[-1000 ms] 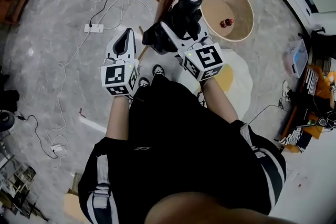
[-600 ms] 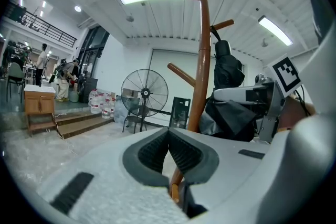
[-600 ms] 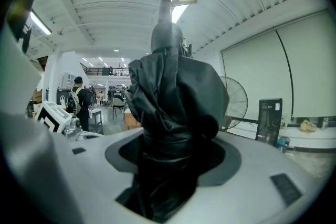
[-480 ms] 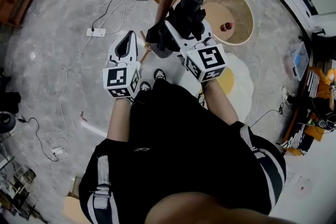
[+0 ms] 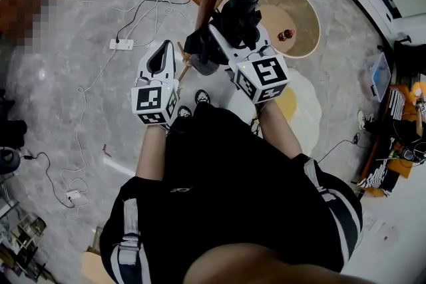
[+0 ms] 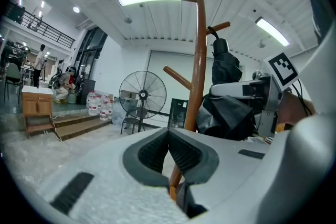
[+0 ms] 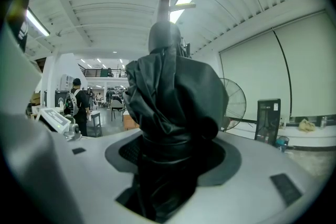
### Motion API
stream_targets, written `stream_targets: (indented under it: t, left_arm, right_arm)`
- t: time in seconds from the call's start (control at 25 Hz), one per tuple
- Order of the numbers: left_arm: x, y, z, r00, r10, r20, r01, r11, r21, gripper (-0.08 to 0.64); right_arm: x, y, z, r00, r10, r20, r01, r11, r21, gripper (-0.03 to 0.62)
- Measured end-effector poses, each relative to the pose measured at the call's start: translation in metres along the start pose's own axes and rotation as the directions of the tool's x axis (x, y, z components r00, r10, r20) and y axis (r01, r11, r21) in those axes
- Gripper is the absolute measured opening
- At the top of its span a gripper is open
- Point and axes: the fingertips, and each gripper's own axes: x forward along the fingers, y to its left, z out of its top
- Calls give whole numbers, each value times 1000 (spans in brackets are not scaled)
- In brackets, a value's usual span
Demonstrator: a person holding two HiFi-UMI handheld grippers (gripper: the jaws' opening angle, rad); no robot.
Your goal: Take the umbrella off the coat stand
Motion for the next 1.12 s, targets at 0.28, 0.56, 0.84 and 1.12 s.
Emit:
stream_targets:
  t: [0.28,0.56,0.84,1.12]
  left_arm:
    - [-5,-3,1,1000,0,3,0,1000,5,-3]
    - [-6,-2,-1,1000,-8,-1,8,1000,7,-3]
    - [-6,-7,0,1000,-23,-2,24,1000,8,-3]
    - [-1,-18,0,998,-59,-3,59,998,17,-3]
  right_arm:
    - [-3,1,5,1000,2,13,-3,1000,19,265]
    - [-5,2,10,1000,-5,30,5,1000,17,265]
    - [-12,1,17,999,-17,44,16,1000,14,265]
    - [-20,-4,22,998,-31,56,29,999,22,265]
